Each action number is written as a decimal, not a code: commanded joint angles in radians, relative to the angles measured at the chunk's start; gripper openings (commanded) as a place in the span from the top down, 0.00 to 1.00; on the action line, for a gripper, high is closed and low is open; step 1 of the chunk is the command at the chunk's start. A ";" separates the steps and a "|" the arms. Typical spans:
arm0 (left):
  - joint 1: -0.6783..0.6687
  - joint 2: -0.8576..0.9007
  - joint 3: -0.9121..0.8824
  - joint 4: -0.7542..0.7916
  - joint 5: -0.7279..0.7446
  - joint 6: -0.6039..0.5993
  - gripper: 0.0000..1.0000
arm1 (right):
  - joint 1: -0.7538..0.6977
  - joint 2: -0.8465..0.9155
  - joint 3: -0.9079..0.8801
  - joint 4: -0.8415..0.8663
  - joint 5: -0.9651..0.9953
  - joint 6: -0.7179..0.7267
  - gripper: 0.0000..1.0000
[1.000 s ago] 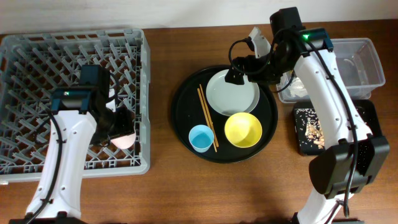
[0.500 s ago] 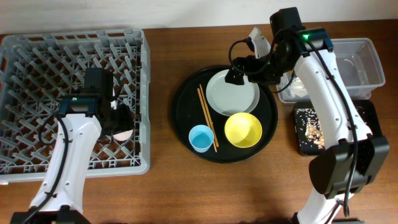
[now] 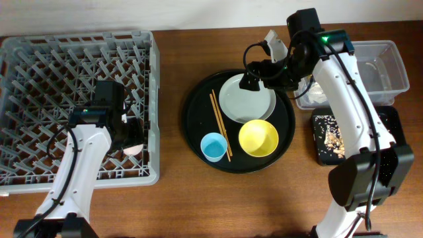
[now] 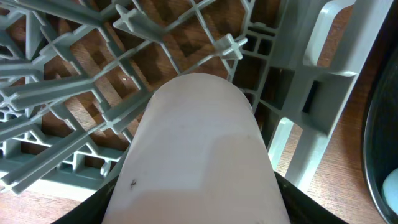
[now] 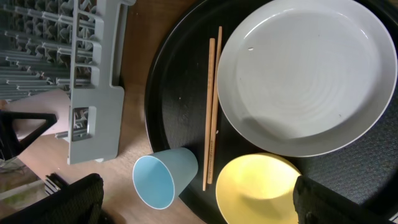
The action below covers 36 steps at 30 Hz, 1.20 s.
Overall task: Sort waste into correct bins and load items into the dishwasher rack
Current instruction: 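Reach the right gripper down and grasp the blue cup on the tray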
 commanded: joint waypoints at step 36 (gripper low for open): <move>0.001 0.036 0.515 -0.189 0.039 0.018 0.02 | 0.321 -0.006 -0.225 -0.044 0.311 0.069 0.24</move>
